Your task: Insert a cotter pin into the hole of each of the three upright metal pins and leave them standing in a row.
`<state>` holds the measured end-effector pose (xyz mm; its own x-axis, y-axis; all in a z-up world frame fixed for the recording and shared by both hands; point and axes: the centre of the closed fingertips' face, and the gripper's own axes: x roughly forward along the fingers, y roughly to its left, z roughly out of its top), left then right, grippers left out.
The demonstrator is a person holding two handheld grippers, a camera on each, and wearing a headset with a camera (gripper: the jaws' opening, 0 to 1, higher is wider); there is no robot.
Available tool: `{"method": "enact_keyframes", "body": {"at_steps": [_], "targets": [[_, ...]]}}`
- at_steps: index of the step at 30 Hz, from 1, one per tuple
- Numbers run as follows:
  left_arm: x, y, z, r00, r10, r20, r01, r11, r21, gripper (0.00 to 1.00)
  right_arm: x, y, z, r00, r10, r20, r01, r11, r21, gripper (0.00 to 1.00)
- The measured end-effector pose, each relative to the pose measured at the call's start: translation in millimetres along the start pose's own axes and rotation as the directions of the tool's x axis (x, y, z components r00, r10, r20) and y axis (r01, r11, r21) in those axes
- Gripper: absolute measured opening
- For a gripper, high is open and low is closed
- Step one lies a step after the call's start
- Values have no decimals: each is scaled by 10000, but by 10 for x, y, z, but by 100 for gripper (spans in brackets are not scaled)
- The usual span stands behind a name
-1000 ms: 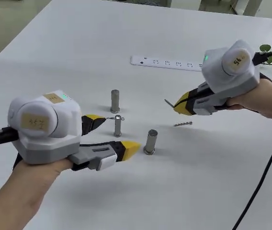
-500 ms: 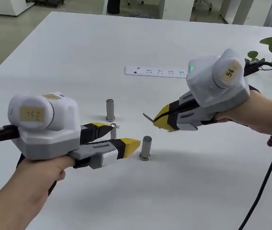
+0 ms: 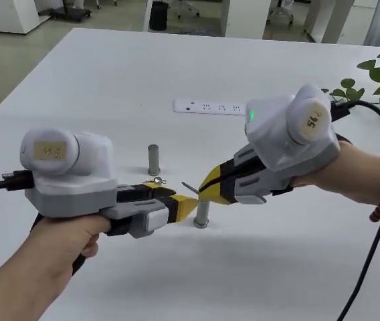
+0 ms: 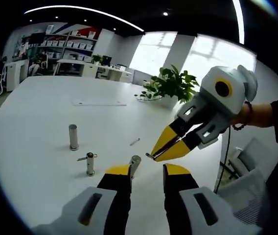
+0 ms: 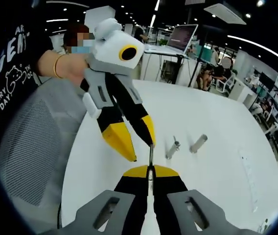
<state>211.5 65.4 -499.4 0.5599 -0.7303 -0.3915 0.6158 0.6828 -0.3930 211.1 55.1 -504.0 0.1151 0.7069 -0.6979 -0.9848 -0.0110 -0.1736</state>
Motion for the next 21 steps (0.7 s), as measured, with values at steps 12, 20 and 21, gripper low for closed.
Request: {"method": "enact_keyframes", "body": {"at_steps": [12, 20, 21], "targets": [[-26, -126, -61, 9986, -496, -203, 486, 9977, -473, 11, 46, 180, 12, 9985, 386, -382, -419, 9952, -885, 0], [-38, -137, -99, 9980, -528, -348, 508, 9972, -551, 2, 56, 231, 10, 9974, 433, -578, -502, 9909, -1245, 0], [-41, -135, -100, 9981, -524, -337, 504, 9972, -556, 1, 54, 235, 10, 9974, 421, -590, -495, 9904, -1292, 0]]}}
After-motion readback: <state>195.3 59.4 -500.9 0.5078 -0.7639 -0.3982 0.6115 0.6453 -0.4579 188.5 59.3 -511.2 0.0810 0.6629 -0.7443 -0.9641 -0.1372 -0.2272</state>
